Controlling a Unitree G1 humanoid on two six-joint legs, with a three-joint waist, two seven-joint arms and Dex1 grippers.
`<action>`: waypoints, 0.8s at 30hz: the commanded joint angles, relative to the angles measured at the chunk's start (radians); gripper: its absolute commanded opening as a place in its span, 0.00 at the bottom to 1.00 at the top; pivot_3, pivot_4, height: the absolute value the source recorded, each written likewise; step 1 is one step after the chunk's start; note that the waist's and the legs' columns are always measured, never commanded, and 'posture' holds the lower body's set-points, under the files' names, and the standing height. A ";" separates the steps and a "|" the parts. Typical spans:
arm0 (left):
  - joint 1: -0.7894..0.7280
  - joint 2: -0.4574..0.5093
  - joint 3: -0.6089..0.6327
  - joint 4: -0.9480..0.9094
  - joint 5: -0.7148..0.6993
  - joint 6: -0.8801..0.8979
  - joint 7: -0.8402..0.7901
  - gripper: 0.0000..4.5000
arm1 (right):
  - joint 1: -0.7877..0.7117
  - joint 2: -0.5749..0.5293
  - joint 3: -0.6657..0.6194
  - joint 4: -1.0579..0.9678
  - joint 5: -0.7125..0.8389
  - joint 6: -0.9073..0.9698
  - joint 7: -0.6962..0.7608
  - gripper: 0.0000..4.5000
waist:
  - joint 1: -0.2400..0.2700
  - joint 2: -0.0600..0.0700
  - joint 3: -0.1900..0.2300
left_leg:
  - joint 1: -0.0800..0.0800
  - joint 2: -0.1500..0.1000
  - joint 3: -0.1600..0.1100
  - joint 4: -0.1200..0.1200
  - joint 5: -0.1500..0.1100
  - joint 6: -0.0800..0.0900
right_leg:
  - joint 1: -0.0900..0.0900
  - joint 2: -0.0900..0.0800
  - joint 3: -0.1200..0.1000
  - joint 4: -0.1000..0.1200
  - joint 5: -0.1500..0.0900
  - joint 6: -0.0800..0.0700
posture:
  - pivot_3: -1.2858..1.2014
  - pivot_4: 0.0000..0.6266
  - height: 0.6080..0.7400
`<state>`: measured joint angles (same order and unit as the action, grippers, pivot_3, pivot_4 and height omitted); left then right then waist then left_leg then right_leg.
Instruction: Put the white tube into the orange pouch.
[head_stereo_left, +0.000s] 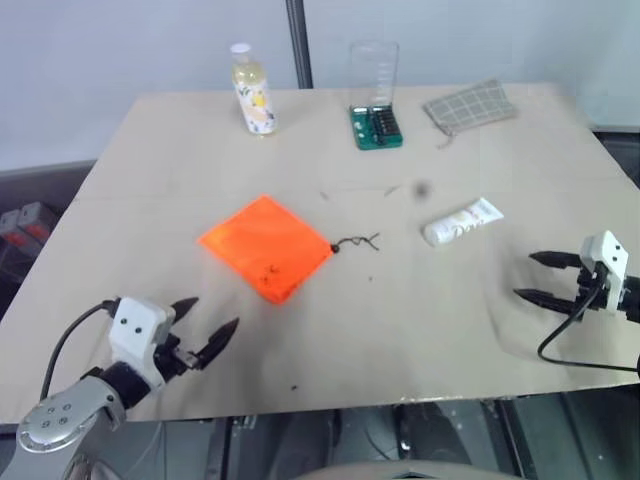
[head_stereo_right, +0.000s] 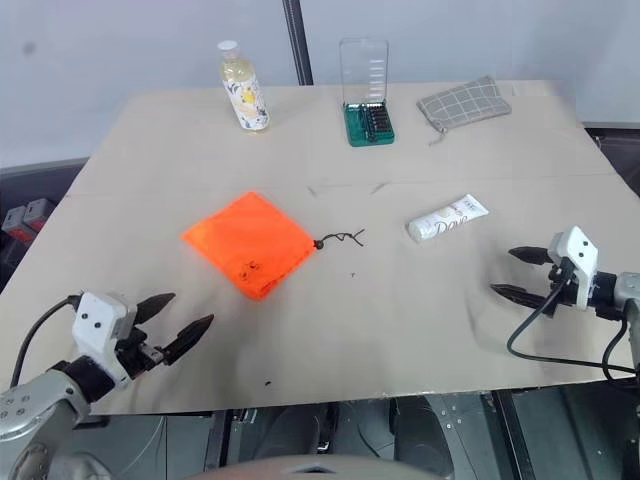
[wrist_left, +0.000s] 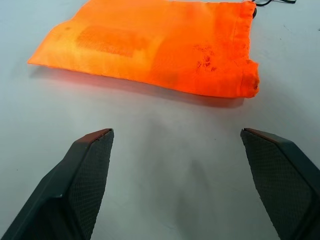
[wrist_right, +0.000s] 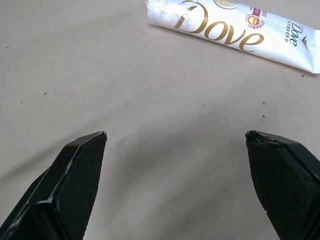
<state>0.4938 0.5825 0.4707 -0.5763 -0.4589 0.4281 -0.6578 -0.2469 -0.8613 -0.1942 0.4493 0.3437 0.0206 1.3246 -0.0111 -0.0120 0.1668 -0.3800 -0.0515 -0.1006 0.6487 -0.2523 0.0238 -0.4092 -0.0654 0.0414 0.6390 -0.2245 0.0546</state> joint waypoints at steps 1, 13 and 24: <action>0.005 0.008 0.032 -0.036 -0.023 -0.017 -0.015 0.93 | 0.018 -0.028 -0.039 -0.044 0.022 -0.004 0.006 1.00 | 0.000 0.000 0.000 | 0.000 0.000 0.000 0.000 0.000 0.000 | 0.000 0.000 0.000 0.000 0.000 0.000 | 0.52 0.24 1.00; 0.024 -0.002 0.033 -0.039 -0.040 -0.030 -0.024 0.93 | -0.002 -0.020 -0.034 -0.037 0.012 -0.006 -0.005 1.00 | 0.000 0.000 0.000 | 0.000 0.000 0.000 0.000 0.000 0.000 | 0.000 0.000 0.000 0.000 0.000 0.000 | 0.52 0.24 1.00; -0.016 -0.033 -0.036 -0.088 -0.050 -0.031 0.013 0.93 | -0.029 -0.012 -0.019 -0.030 0.004 0.014 -0.012 1.00 | 0.001 0.000 0.000 | 0.000 0.000 0.000 0.000 0.000 0.000 | 0.000 0.000 0.000 0.000 0.000 0.000 | 0.52 0.24 1.00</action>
<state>0.4900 0.5524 0.4524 -0.6202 -0.5126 0.4046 -0.6645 -0.2573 -0.8632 -0.2034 0.4310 0.3398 0.0339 1.3167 -0.0100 -0.0121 0.1669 -0.3801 -0.0515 -0.1006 0.6488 -0.2523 0.0238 -0.4092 -0.0657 0.0414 0.6387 -0.2245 0.0545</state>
